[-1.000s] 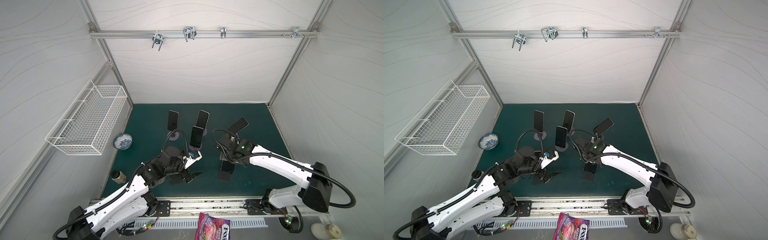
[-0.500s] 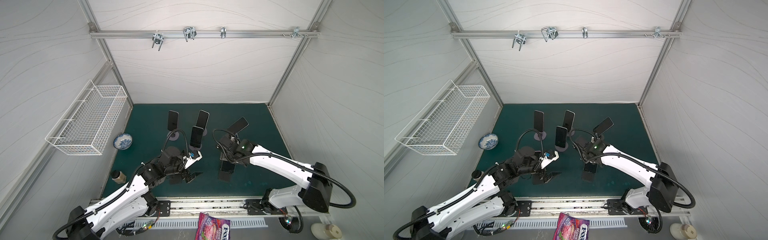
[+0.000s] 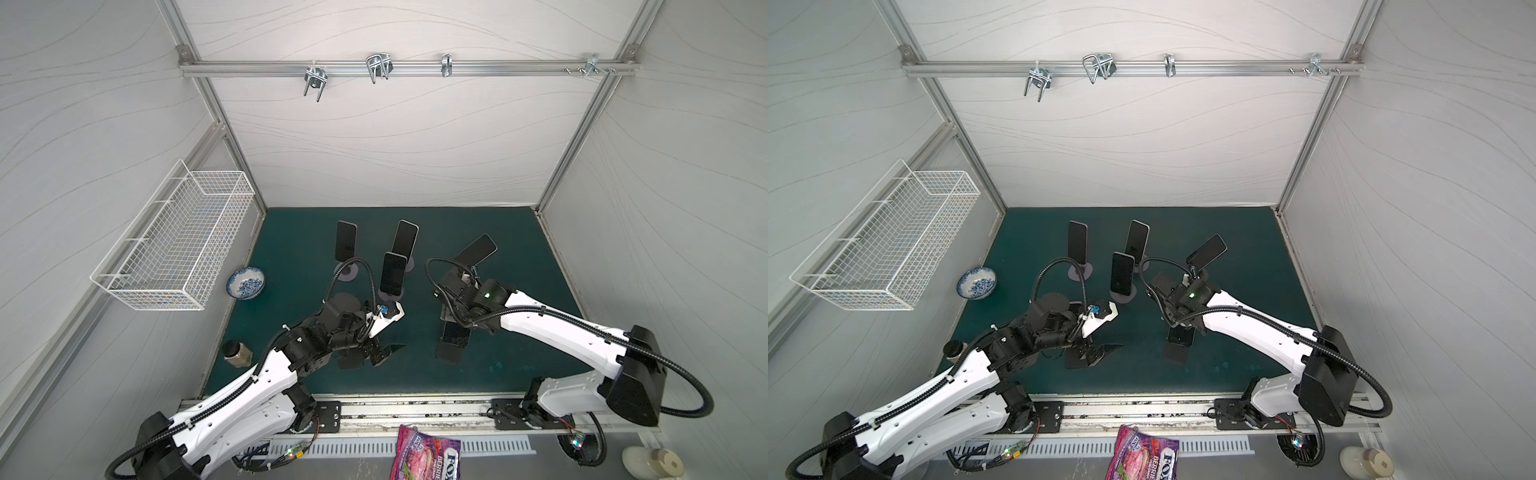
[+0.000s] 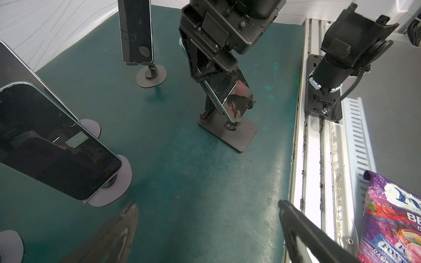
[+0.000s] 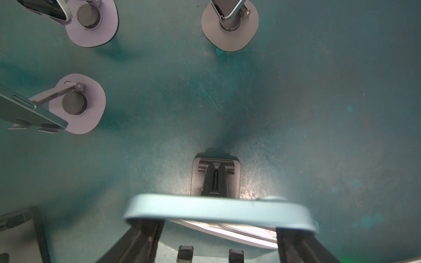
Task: Remove the phone from the phone stand
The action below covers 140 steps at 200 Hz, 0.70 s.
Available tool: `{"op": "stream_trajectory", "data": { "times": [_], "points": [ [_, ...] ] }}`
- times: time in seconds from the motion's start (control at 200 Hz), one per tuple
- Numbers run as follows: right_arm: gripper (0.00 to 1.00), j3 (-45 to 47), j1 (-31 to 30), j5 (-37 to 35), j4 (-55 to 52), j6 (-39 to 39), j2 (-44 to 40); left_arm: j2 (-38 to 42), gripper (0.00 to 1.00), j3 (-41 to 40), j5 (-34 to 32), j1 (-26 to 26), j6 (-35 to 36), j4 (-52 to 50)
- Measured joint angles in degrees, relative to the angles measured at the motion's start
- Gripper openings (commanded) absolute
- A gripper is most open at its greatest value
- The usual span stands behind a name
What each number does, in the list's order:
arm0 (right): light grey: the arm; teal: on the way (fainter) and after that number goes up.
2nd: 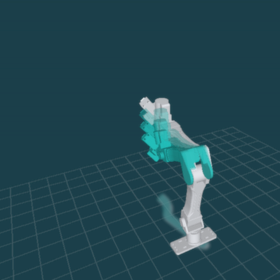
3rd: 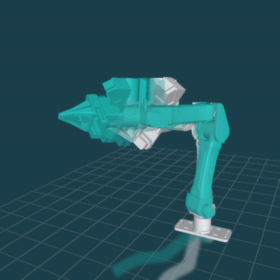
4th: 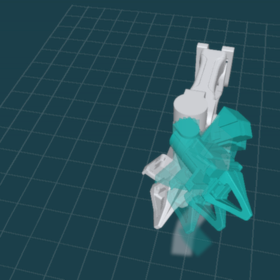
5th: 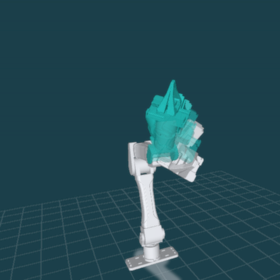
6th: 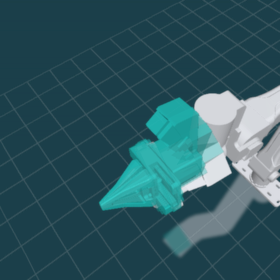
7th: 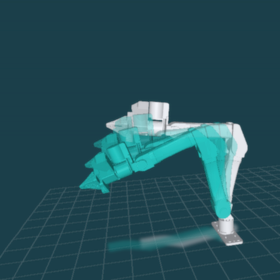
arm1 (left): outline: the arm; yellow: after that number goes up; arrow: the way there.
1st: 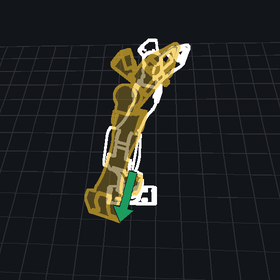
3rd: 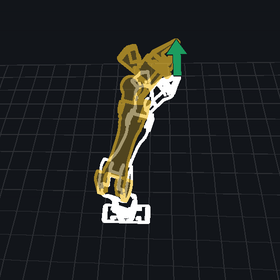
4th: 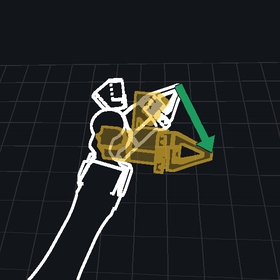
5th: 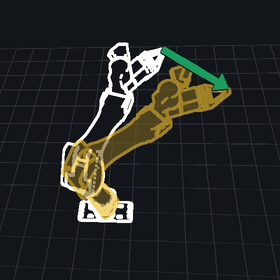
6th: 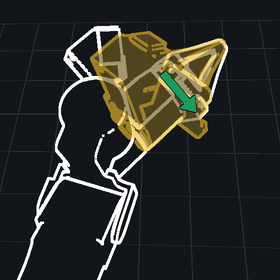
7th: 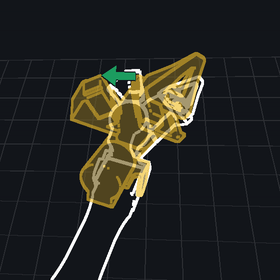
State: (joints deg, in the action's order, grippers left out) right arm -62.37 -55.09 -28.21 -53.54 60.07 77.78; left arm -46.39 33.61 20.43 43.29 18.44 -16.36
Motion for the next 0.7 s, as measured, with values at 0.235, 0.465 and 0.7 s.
{"op": "stream_trajectory", "data": {
  "times": [0.235,0.465,0.7],
  "points": [
    [0.71,0.20,0.00,0.00,0.07,-0.11,-1.03,0.00,0.97,0.00,0.00,0.02,0.02,0.00],
    [0.70,0.20,0.00,0.02,0.07,-0.20,-1.73,-0.11,0.97,0.00,0.00,0.02,0.04,0.00],
    [0.67,0.20,0.00,0.04,0.02,-0.96,-2.62,-0.11,0.97,0.00,0.00,0.02,0.17,-0.02]
  ]
}}
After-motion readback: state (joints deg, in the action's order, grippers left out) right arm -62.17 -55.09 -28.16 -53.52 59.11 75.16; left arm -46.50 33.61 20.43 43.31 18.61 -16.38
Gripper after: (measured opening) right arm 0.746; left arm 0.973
